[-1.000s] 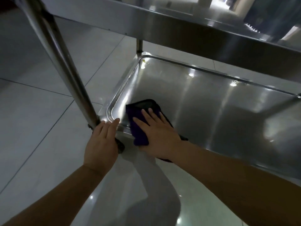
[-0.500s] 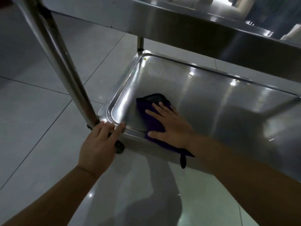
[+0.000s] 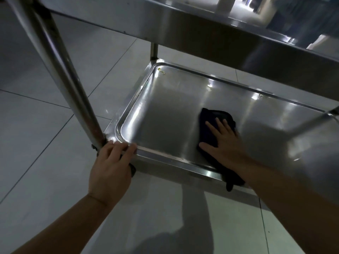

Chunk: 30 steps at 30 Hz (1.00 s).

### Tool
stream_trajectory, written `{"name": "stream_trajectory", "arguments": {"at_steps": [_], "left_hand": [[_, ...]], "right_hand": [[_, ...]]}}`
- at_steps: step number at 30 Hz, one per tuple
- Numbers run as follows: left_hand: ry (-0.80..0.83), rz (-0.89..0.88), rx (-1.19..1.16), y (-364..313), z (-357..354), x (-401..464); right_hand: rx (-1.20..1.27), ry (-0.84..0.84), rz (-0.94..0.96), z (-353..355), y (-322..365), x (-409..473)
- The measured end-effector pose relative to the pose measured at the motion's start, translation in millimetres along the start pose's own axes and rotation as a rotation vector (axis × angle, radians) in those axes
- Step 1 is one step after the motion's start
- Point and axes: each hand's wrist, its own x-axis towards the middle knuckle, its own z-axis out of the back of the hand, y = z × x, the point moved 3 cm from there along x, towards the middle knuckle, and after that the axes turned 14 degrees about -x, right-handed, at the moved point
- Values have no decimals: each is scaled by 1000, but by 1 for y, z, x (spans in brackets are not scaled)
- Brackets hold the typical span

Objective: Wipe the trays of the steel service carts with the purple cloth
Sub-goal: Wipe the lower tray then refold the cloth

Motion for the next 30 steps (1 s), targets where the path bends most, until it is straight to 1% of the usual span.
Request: {"name": "stream_trajectory", "arguments": {"at_steps": [5,9,11,14,16,19,21,23,25,28,30], "left_hand": [[-20,6,-35,0,4,0],[-2,-23,-22,0,6,1],[23,-39,17,0,6,2],[80,-74,101,3,4,0],[104,-85,140,6,5,-1],[108,-108,121,0,7,0],[102,-53,108,-8,8,5],[58,42,94,-15,7,16],[28,77,81,-27,2,33],[101,-4,28,-45,-18,62],[166,-32,-18,-52,-33,71]], "right_hand": [[-26,13,205,14,100,45],[3,-16,319,27,171,75],[4,-33,345,31,193,83],[17,-49,347,31,200,85],[20,-60,334,29,189,84],[33,-77,219,23,147,81],[23,-70,141,17,107,74],[7,-60,71,10,63,62],[19,-43,7,4,22,47],[48,-20,-95,-4,-25,20],[44,-12,-152,-6,-44,7]]}}
